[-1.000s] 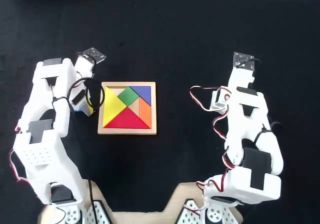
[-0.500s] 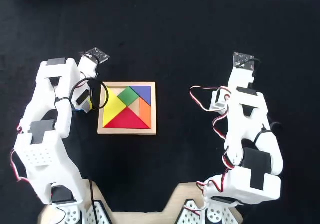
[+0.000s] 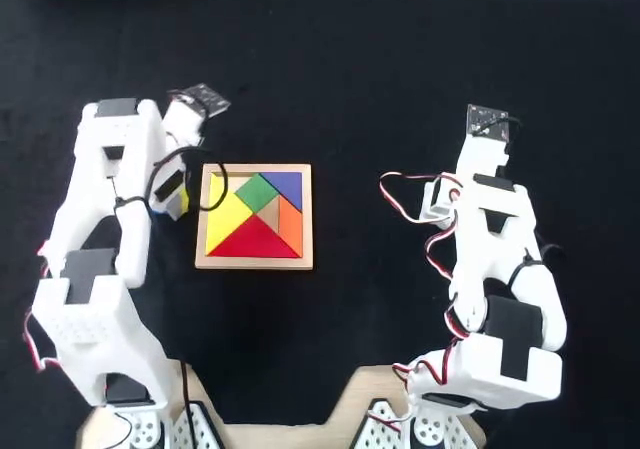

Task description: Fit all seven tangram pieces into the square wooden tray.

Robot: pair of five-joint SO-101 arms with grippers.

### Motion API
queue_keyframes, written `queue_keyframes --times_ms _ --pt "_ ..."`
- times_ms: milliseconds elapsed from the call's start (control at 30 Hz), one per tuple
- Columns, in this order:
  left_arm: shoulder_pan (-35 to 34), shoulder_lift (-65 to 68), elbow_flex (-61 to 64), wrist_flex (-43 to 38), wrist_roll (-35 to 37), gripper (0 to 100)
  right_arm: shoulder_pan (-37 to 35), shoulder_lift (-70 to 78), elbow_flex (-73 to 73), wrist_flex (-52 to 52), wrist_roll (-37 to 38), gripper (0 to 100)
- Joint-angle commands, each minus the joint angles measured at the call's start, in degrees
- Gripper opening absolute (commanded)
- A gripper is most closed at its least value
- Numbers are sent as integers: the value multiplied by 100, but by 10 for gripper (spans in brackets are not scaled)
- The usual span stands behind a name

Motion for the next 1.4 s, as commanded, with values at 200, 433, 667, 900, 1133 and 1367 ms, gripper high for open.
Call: queue_keyframes --times_ms 200,433,667,900,1133,1367 --pt "1262 -510 -760 -316 -2567 30 -79 -22 -277 -9 0 124" --pt "1367 26 -752 -1257 -3552 31 -70 -22 -277 -9 0 124" --pt "1429 642 -1235 -1231 -3912 33 -79 -22 -277 -9 0 124" --pt "1429 1345 -1851 -800 -3938 33 -79 -22 -277 -9 0 124" --pt "1525 1503 -2440 132 -3947 34 -79 -22 -277 -9 0 124" --pt "1490 1512 -2484 158 -3947 183 -79 -22 -277 -9 0 124"
